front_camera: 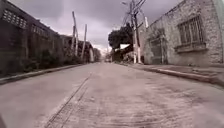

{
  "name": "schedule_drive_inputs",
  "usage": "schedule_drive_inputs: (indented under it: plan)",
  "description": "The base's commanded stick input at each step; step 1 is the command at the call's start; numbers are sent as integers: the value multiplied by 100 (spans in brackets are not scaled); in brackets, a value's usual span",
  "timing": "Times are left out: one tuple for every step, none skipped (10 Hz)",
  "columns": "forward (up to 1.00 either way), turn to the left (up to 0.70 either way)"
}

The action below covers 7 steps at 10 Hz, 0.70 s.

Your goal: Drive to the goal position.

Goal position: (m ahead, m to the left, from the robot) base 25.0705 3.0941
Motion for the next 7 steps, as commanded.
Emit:
schedule_drive_inputs:
  plan:
    - [100, 0]
    - [100, 0]
    - [100, 0]
    - [100, 0]
    - [100, 0]
    - [100, 0]
    - [100, 0]
